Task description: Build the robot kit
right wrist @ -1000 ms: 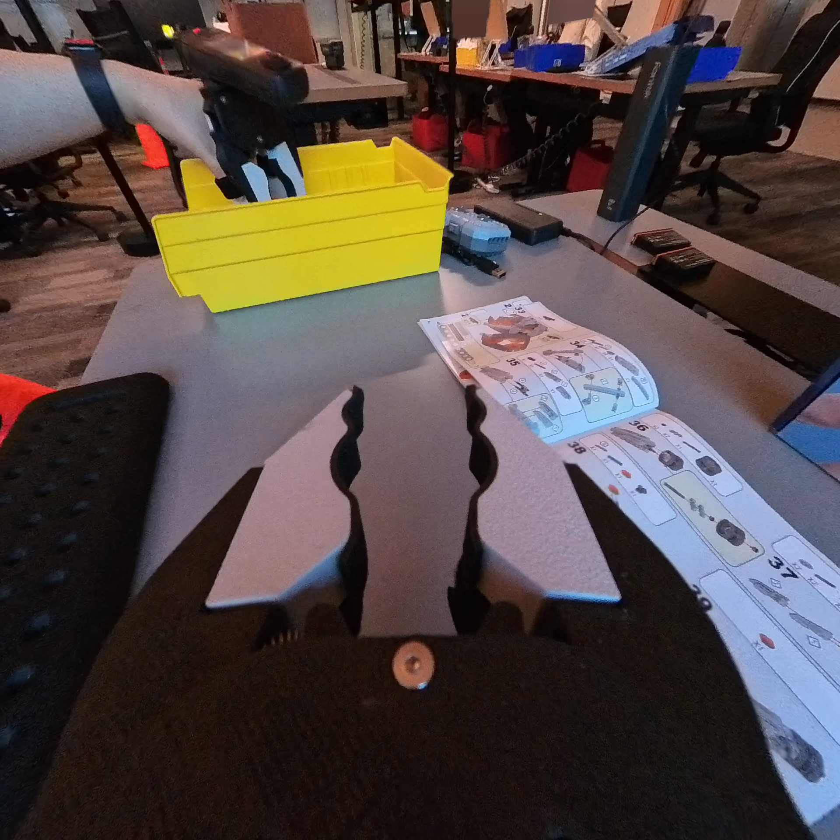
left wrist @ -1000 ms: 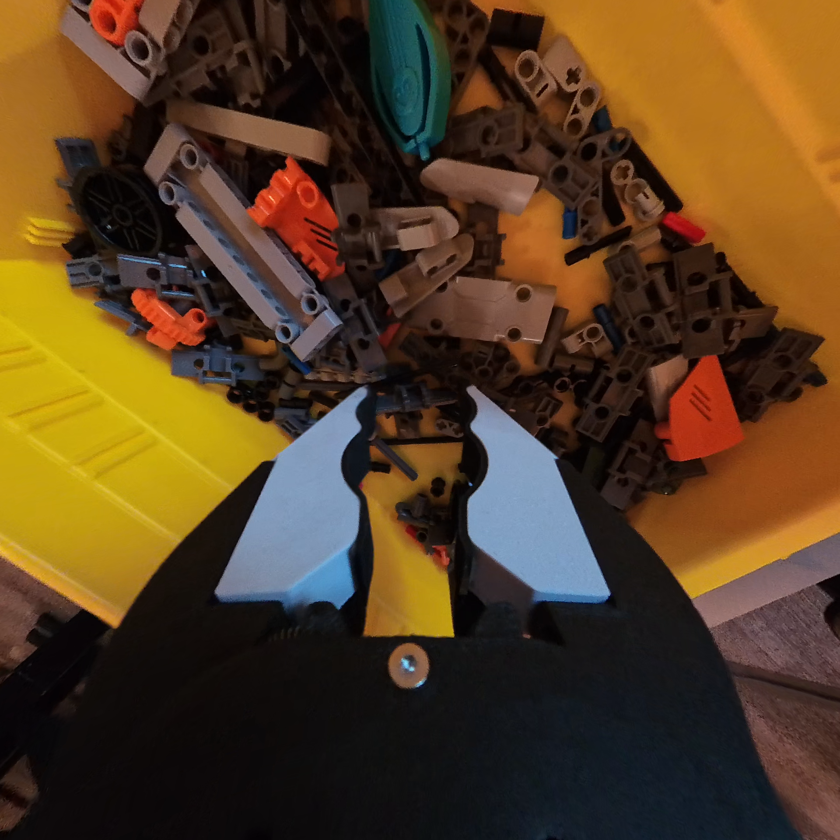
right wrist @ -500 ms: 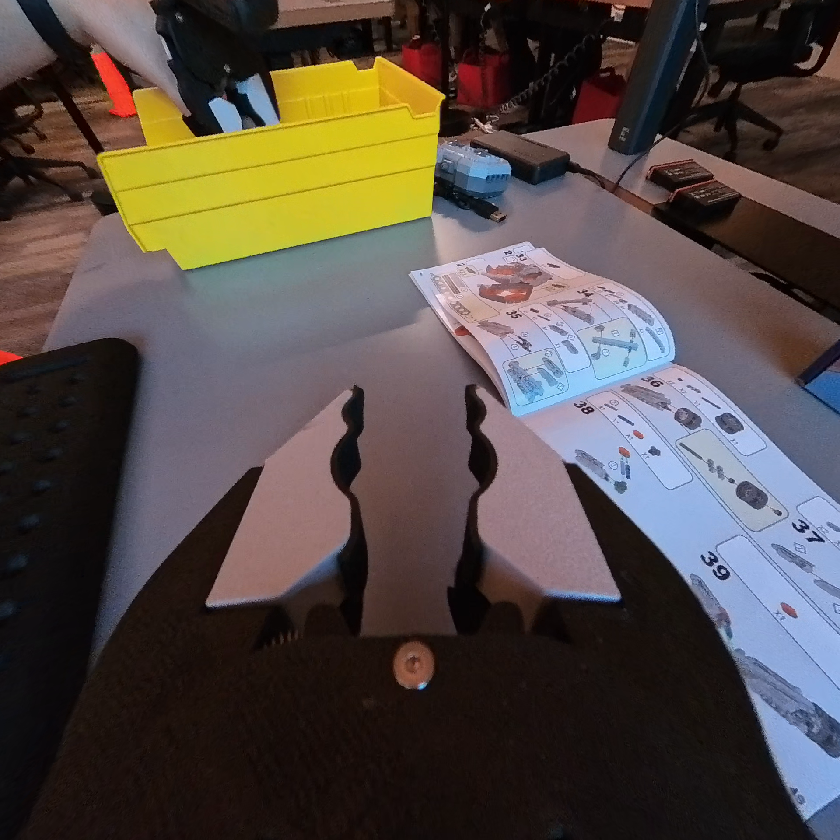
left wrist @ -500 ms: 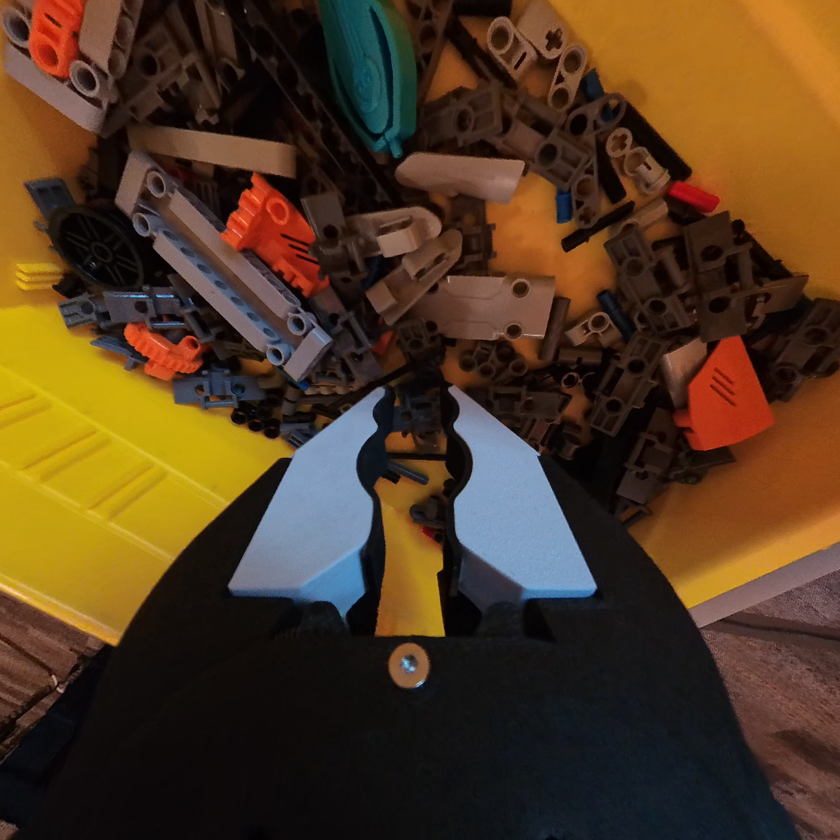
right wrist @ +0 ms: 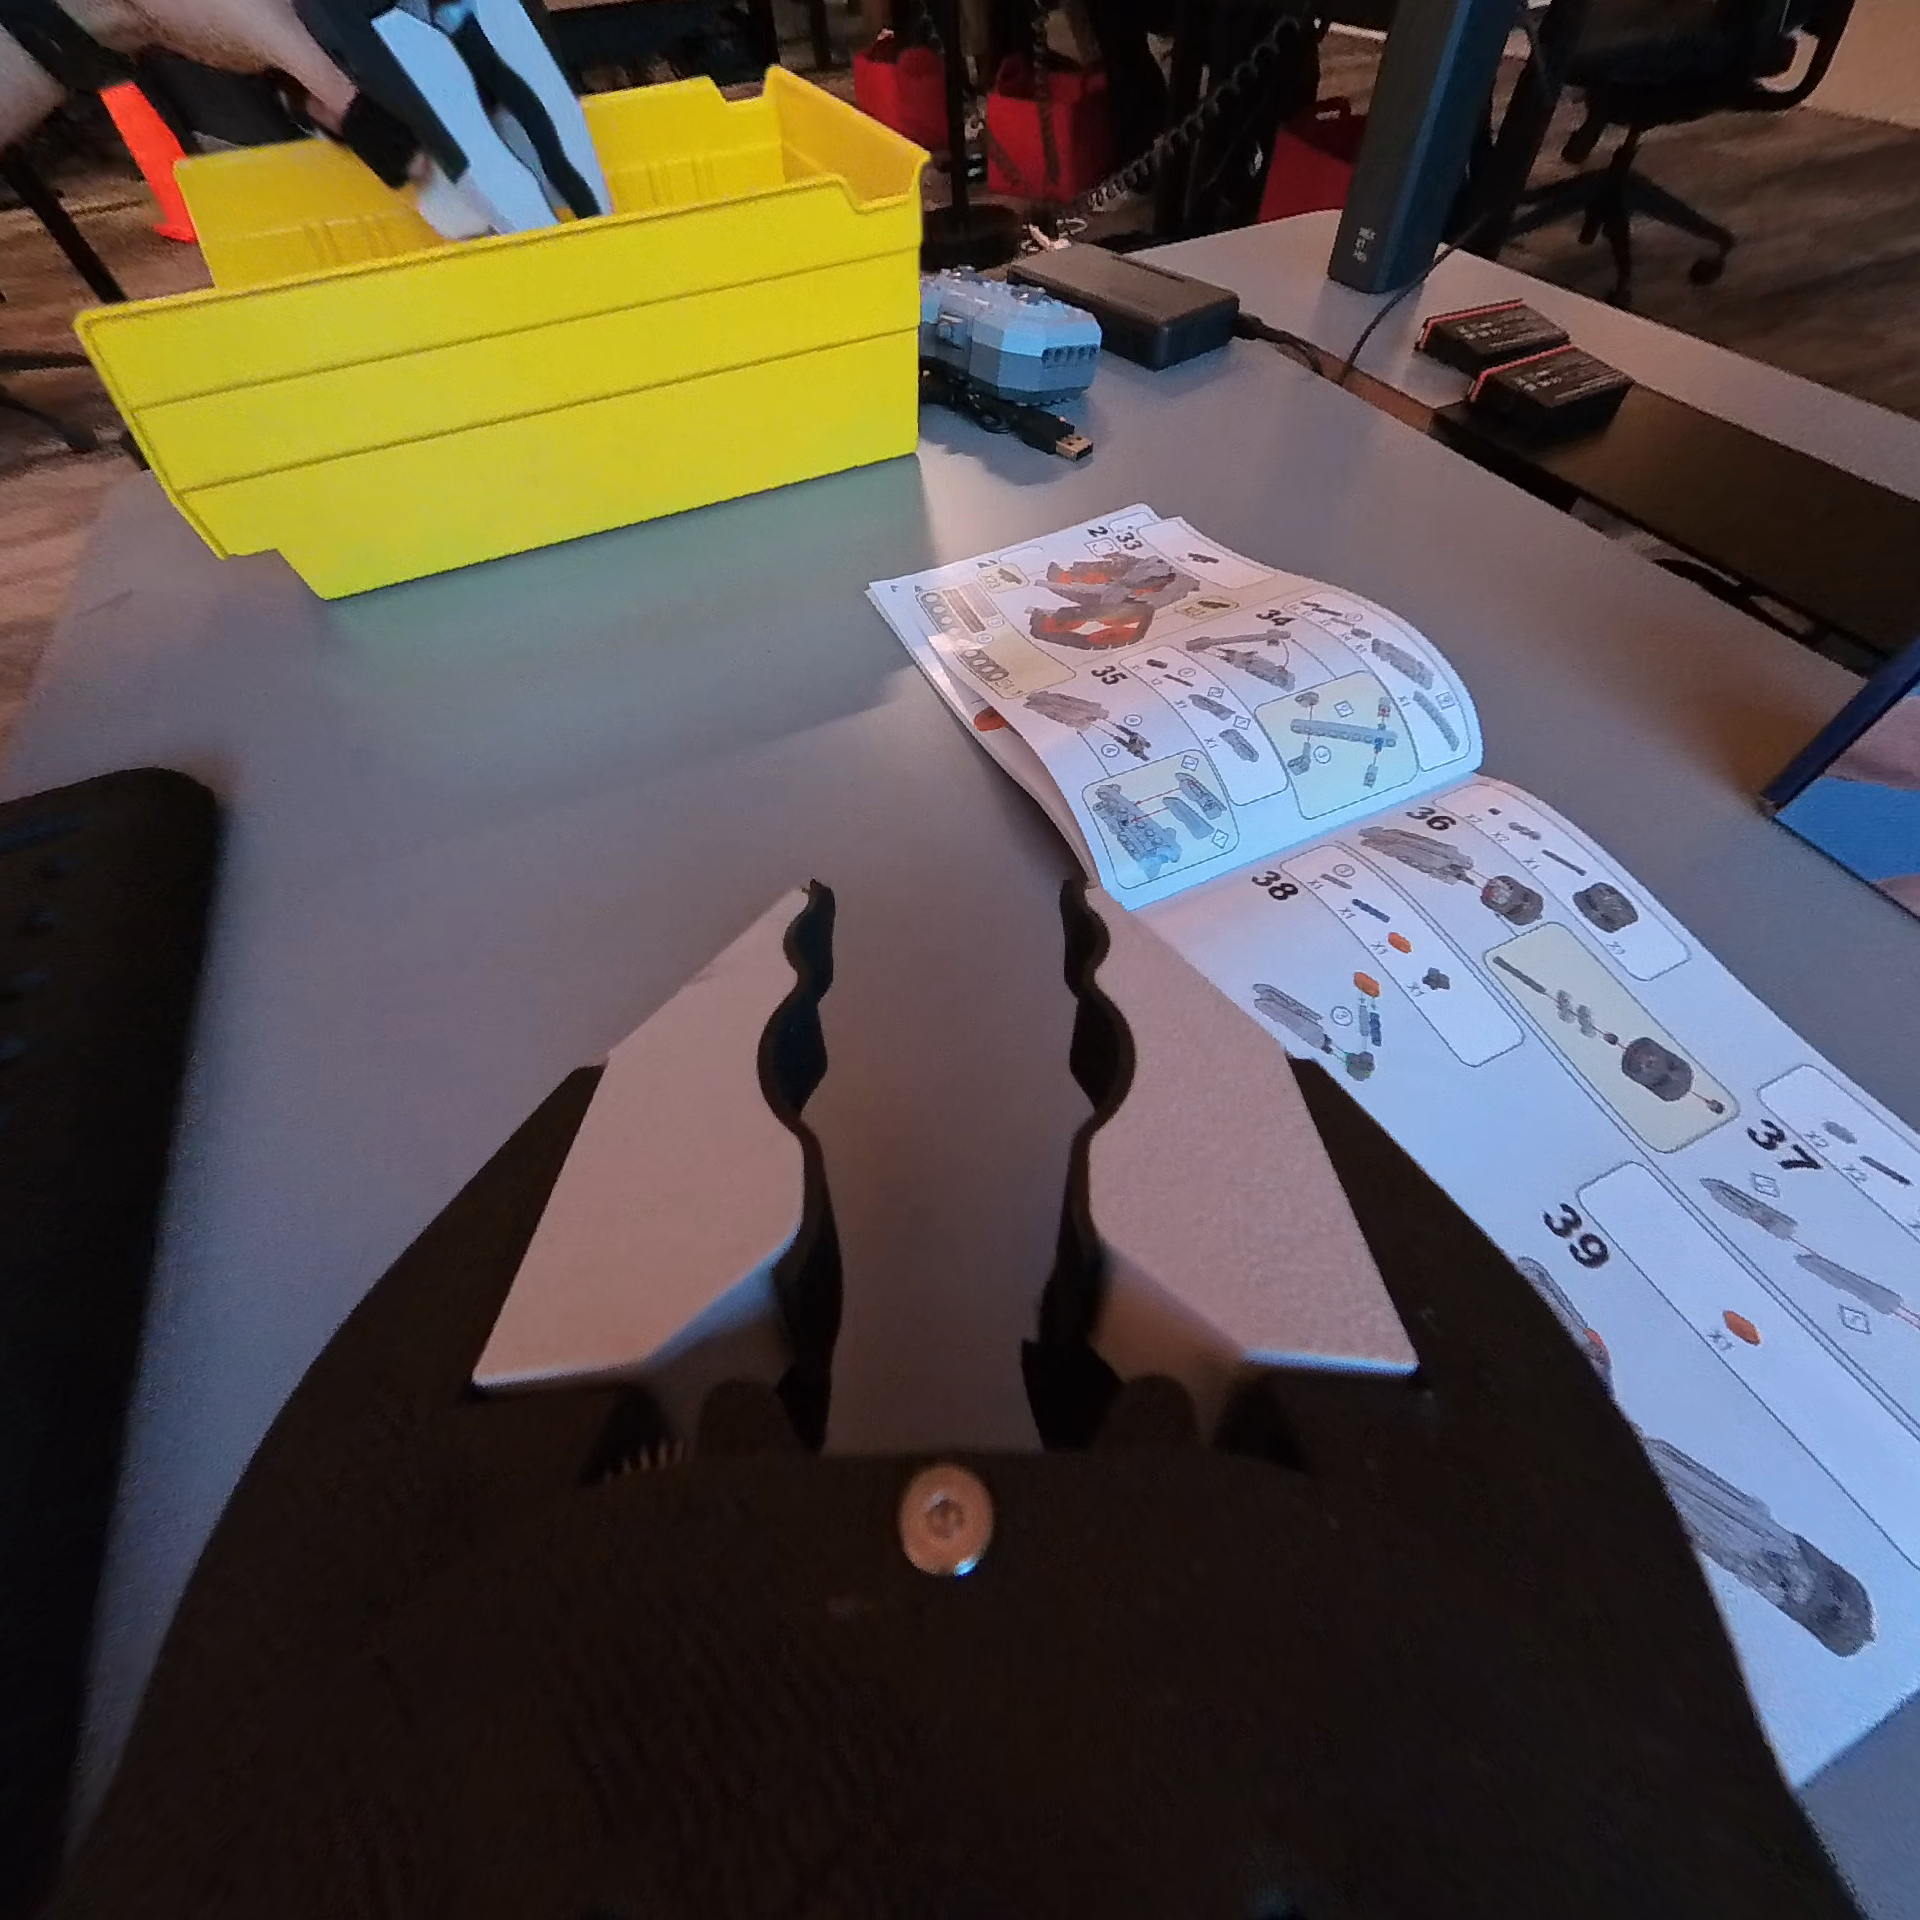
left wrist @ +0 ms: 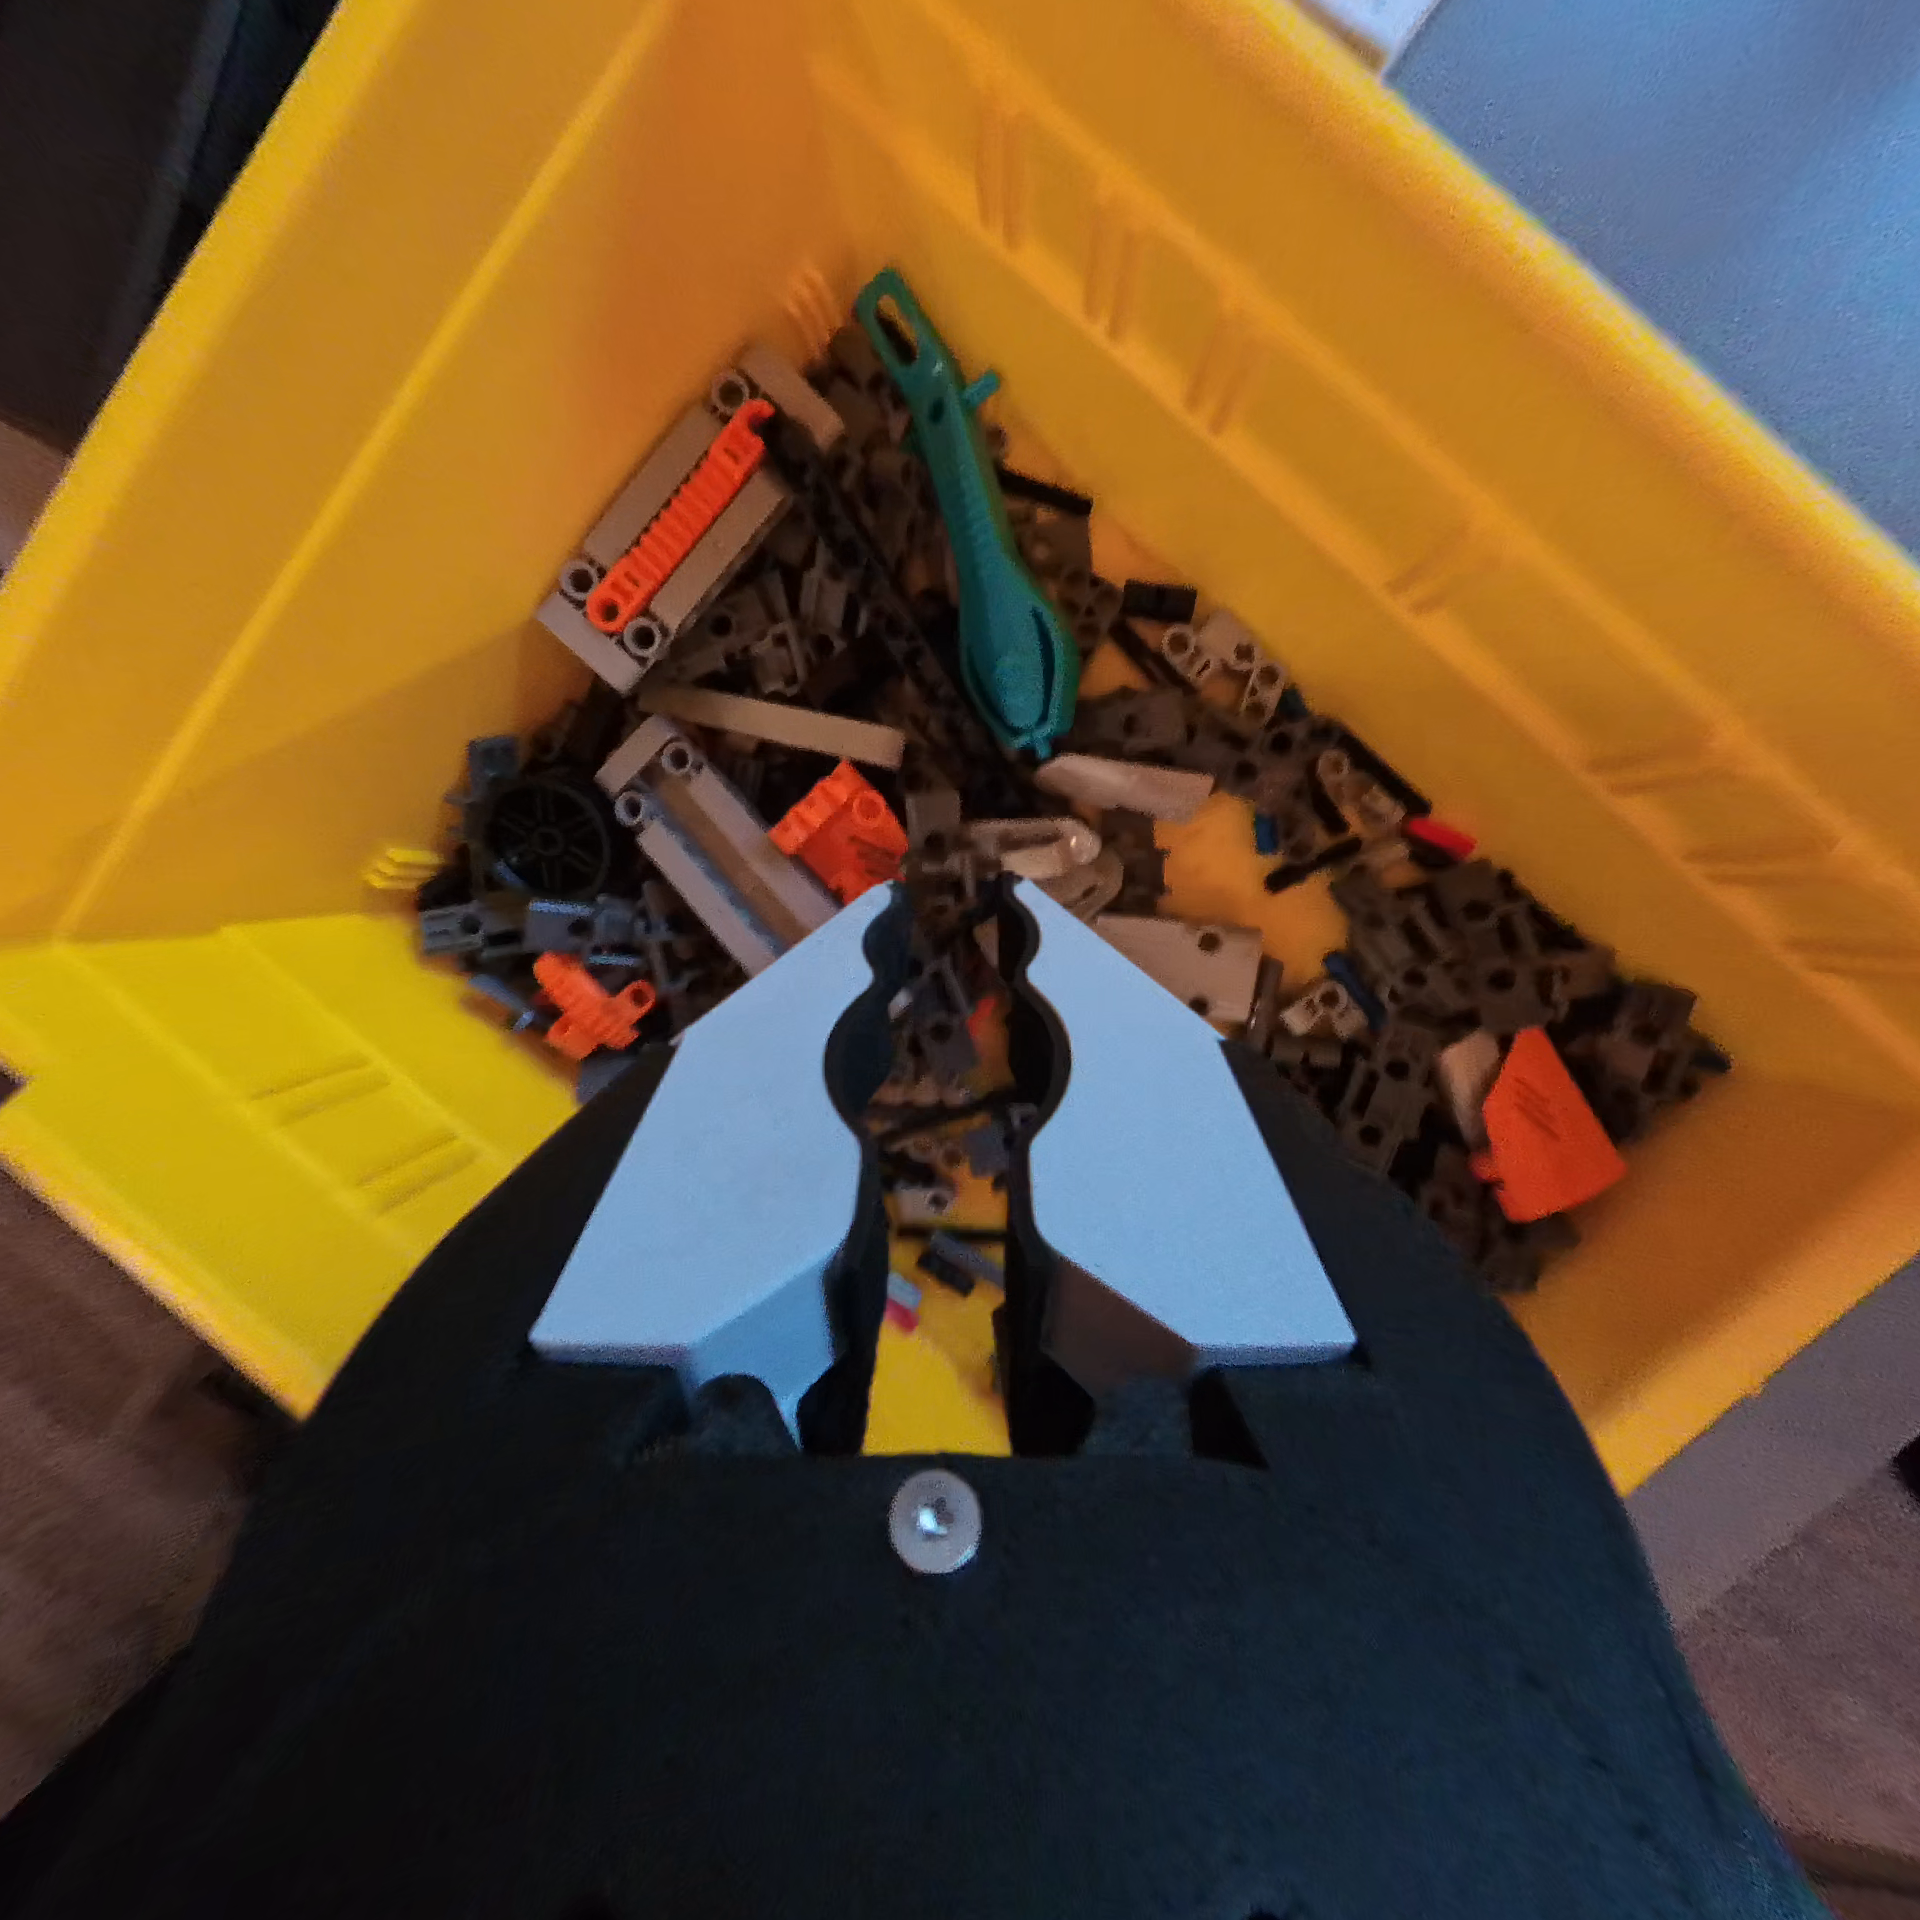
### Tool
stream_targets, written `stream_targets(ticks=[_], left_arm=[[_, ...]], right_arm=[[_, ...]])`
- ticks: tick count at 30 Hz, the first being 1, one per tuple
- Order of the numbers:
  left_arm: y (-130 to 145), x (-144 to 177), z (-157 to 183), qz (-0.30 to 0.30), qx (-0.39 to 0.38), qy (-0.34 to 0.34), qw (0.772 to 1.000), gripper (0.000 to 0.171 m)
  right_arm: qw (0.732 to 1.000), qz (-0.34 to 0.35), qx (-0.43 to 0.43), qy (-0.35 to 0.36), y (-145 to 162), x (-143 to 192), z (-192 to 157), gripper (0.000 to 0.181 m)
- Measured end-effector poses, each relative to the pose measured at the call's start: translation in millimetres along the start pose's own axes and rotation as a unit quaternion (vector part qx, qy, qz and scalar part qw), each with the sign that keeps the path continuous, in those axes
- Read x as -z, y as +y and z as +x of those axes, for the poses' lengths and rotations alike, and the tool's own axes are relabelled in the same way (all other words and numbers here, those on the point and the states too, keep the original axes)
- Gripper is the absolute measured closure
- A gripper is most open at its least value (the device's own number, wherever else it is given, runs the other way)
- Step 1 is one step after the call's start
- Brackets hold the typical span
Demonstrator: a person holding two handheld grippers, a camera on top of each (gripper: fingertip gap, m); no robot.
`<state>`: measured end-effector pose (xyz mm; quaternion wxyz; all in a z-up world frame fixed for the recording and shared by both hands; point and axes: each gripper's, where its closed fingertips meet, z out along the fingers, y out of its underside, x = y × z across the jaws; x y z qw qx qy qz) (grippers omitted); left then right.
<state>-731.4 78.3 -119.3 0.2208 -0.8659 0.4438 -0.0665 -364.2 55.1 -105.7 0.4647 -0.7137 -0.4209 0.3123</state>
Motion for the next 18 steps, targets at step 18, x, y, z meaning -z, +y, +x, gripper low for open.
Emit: stream_targets(ticks=[18], left_arm=[[-45.0,31.9,14.6,0.138,0.017,-0.024,0.990,0.157]], right_arm=[[1.000,0.008,0.027,0.004,-6.8,-1.8,-4.6,0.140]])
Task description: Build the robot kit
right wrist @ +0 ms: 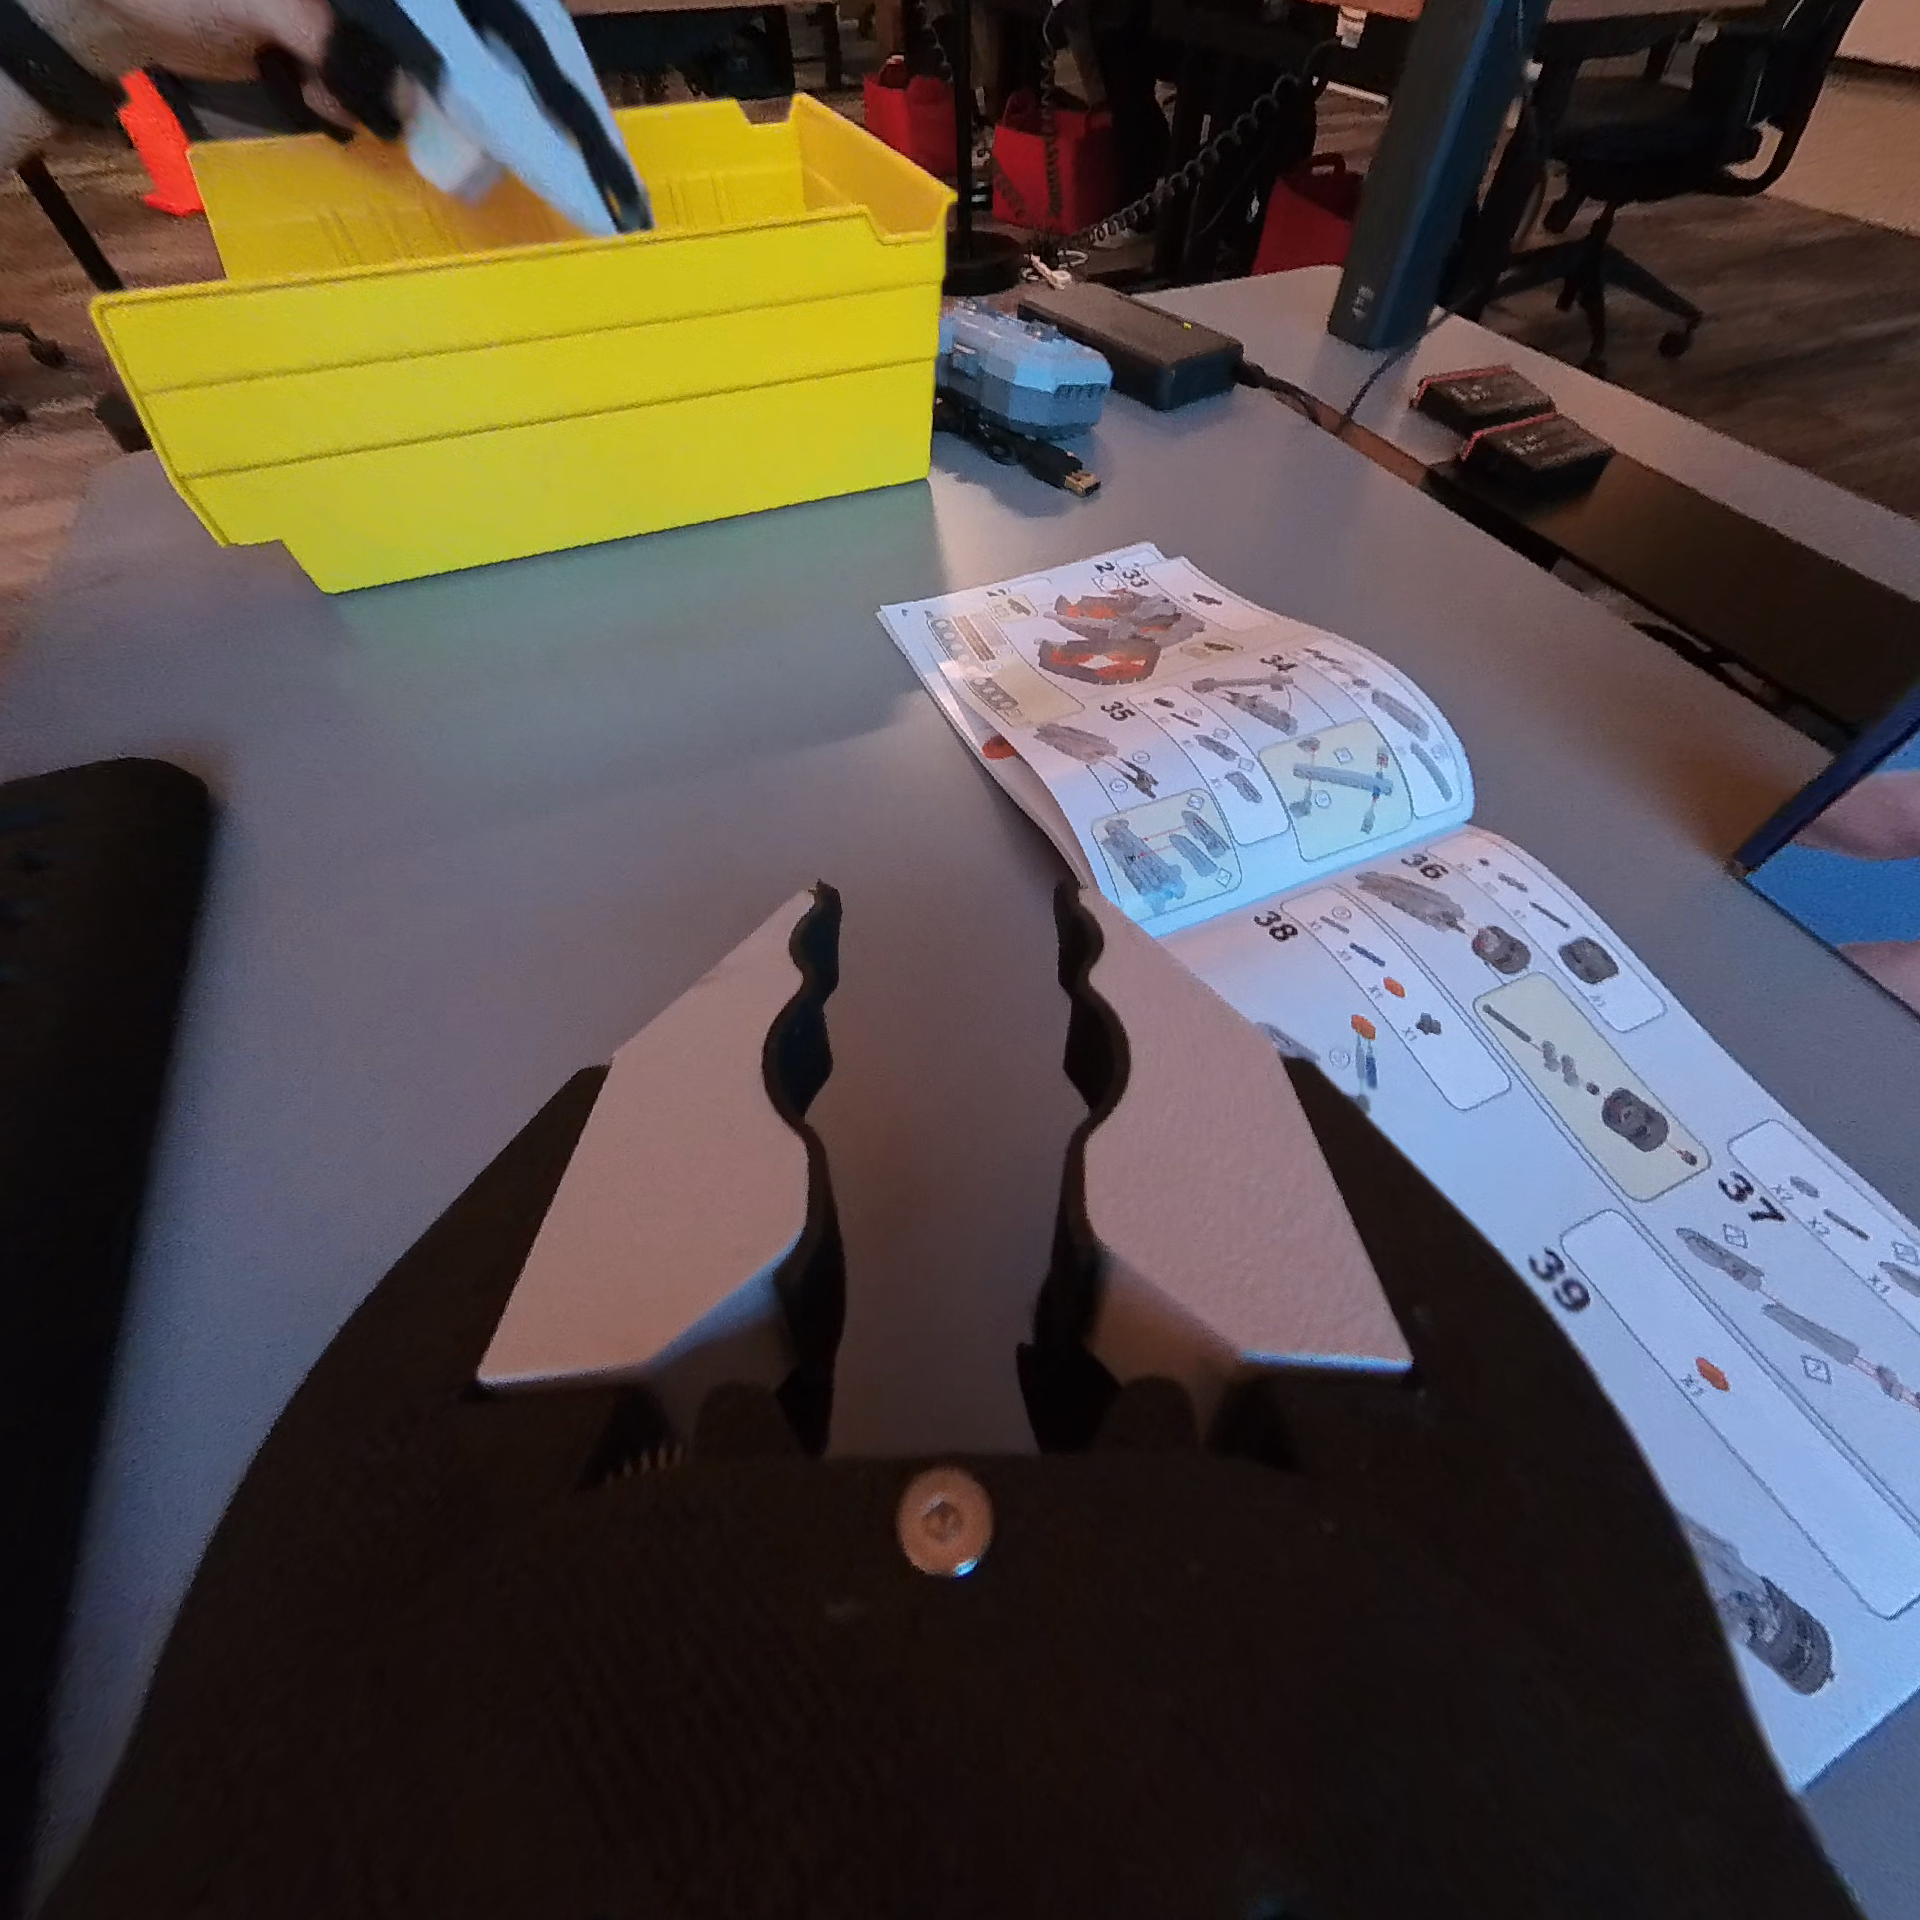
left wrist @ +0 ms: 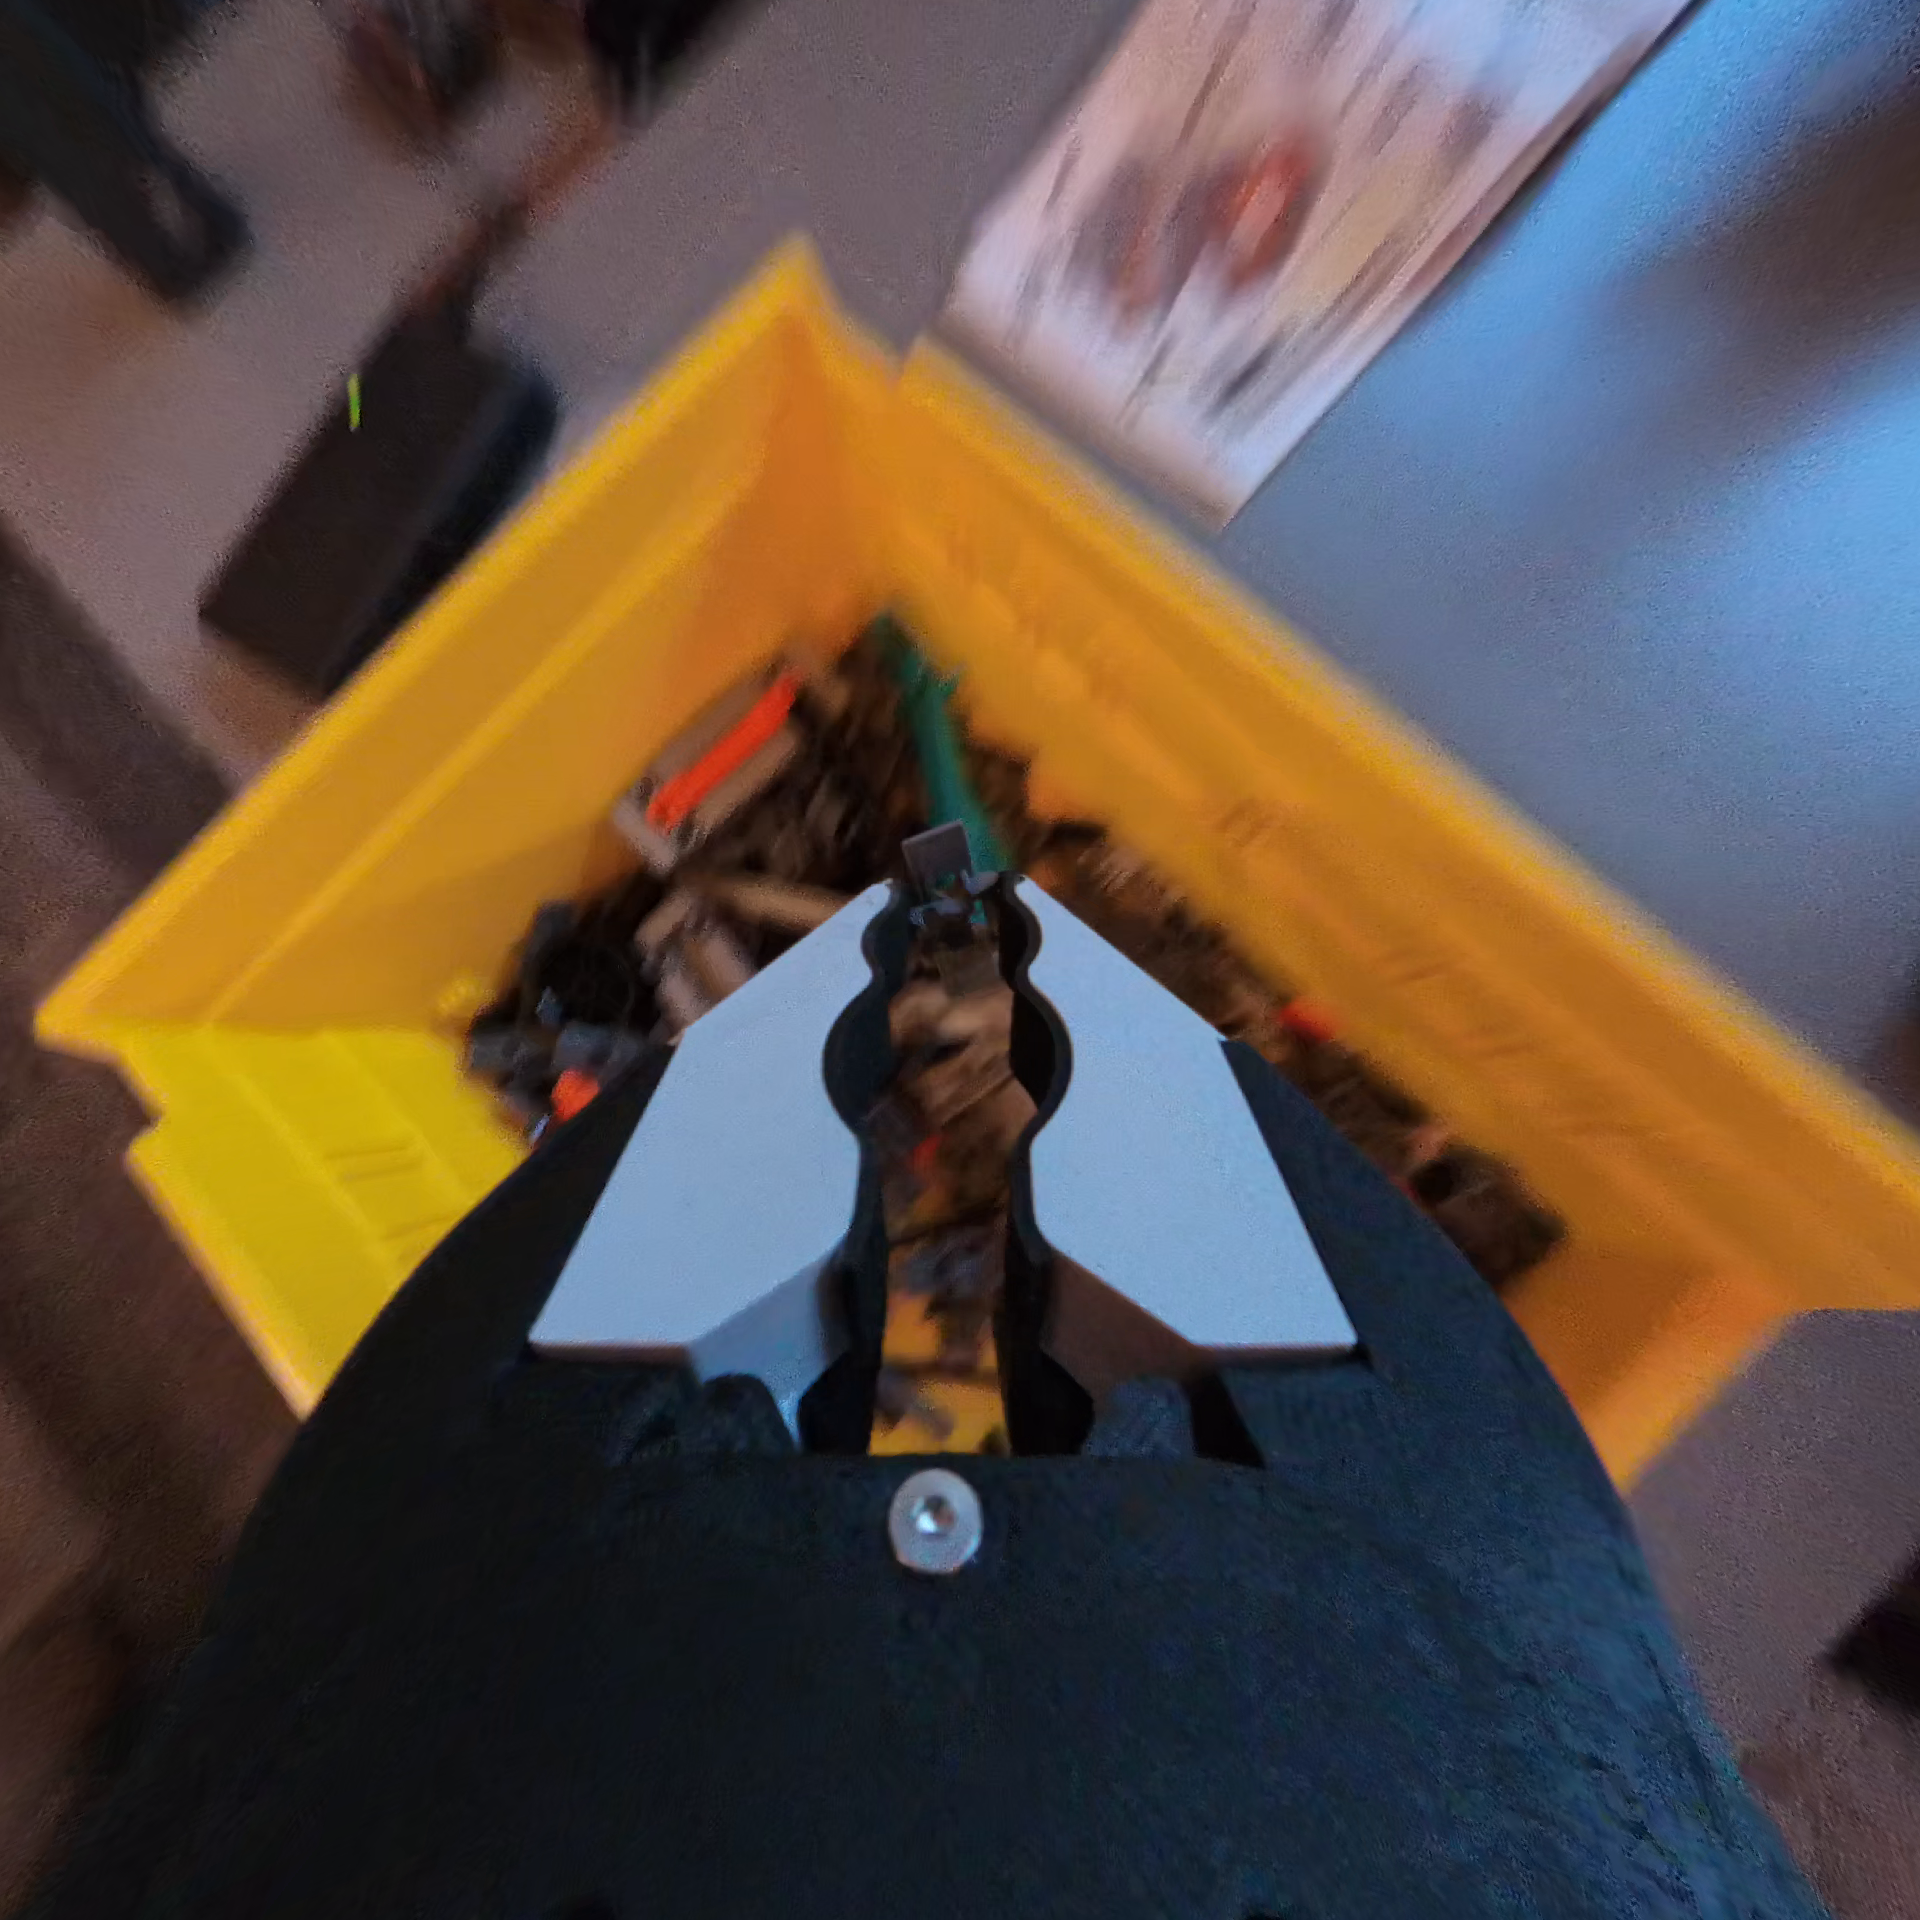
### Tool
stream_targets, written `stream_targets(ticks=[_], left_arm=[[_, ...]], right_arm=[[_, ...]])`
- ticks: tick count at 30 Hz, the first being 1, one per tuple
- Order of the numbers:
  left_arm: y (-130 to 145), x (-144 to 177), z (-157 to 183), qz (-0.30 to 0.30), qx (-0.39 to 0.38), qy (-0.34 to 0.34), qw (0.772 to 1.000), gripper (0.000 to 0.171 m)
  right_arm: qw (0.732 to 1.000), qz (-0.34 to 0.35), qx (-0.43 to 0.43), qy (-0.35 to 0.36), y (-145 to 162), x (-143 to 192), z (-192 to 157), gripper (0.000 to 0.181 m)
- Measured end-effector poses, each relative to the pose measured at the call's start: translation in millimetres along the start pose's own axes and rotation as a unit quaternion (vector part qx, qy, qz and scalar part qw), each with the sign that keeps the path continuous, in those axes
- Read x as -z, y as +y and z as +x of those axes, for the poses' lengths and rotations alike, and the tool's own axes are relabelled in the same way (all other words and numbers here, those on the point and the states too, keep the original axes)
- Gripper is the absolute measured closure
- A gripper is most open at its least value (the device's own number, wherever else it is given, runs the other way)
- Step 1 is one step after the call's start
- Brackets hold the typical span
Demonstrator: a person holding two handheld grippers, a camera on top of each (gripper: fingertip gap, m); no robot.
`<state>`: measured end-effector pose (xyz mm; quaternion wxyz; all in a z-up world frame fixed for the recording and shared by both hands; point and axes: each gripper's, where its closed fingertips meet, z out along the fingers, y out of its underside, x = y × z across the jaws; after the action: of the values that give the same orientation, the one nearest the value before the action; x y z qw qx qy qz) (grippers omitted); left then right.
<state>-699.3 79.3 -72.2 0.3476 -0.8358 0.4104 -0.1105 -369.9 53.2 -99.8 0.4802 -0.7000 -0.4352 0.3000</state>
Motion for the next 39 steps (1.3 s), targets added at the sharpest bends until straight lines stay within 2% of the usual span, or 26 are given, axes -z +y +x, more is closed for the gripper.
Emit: stream_targets(ticks=[2,4,5,8,10,12,16,18,19,23,24,25,28,29,30,31,33,35,37,39], left_arm=[[-53.1,30.1,39.6,0.149,0.011,0.077,0.986,0.157],[-100.2,66.5,89.0,0.277,0.009,0.179,0.944,0.157],[-117.5,81.3,111.0,0.320,0.005,0.221,0.921,0.157],[-149.5,107.2,170.3,0.373,-0.027,0.329,0.867,0.158],[-163.1,122.4,199.8,0.399,-0.039,0.389,0.830,0.158],[-170.6,130.1,215.8,0.408,-0.050,0.414,0.812,0.158],[-174.4,130.6,228.6,0.420,-0.088,0.400,0.810,0.158],[-173.9,127.6,232.8,0.415,-0.096,0.400,0.811,0.158],[-173.9,125.5,233.9,0.413,-0.097,0.399,0.813,0.158],[-173.9,118.0,234.4,0.416,-0.099,0.383,0.819,0.158],[-173.4,117.2,234.7,0.417,-0.098,0.384,0.818,0.158],[-172.9,114.7,234.4,0.416,-0.095,0.382,0.820,0.158],[-169.8,100.2,232.3,0.395,-0.083,0.367,0.838,0.156],[-169.1,93.5,229.2,0.384,-0.068,0.355,0.849,0.143],[-167.7,88.1,225.1,0.374,-0.051,0.345,0.859,0.122],[-164.0,84.2,220.5,0.364,-0.040,0.335,0.868,0.117],[-152.7,82.0,209.9,0.354,-0.022,0.313,0.881,0.115],[-139.4,83.6,196.6,0.354,0.006,0.289,0.889,0.116],[-124.6,85.2,180.8,0.354,0.036,0.256,0.899,0.117],[-109.7,86.5,161.3,0.352,0.062,0.206,0.911,0.119]], right_arm=[[1.000,0.005,0.010,-0.009,-8.7,-8.1,-10.1,0.140],[0.997,0.025,0.005,-0.077,-32.1,-23.2,-42.3,0.139],[0.991,0.039,-0.002,-0.130,-49.3,-29.4,-65.2,0.139],[0.954,0.114,-0.036,-0.274,-121.3,-32.7,-124.8,0.136],[0.937,0.166,-0.032,-0.307,-165.8,-27.6,-146.3,0.135],[0.926,0.207,-0.002,-0.315,-195.7,-17.9,-164.5,0.132],[0.924,0.218,-0.008,-0.314,-216.2,-7.3,-186.9,0.132],[0.917,0.227,-0.023,-0.326,-220.0,0.2,-191.6,0.143],[0.919,0.226,-0.025,-0.323,-219.7,1.2,-190.7,0.150],[0.921,0.215,-0.018,-0.323,-213.6,4.1,-189.0,0.155],[0.923,0.213,-0.018,-0.321,-211.8,4.4,-188.0,0.164],[0.925,0.210,-0.016,-0.317,-209.8,4.5,-186.7,0.165],[0.937,0.191,-0.011,-0.293,-197.7,1.5,-179.3,0.165],[0.940,0.183,-0.012,-0.289,-191.0,2.2,-175.5,0.165],[0.944,0.169,-0.016,-0.283,-181.5,2.8,-170.6,0.165],[0.953,0.149,-0.018,-0.265,-168.0,1.0,-160.9,0.165],[0.981,0.086,0.012,-0.173,-126.9,-10.1,-123.2,0.165],[0.995,0.018,0.075,-0.057,-82.4,-18.4,-72.5,0.165],[0.991,-0.034,0.127,0.026,-51.2,-22.0,-29.1,0.165],[0.984,-0.080,0.151,0.053,-32.9,-28.9,-6.2,0.165]])
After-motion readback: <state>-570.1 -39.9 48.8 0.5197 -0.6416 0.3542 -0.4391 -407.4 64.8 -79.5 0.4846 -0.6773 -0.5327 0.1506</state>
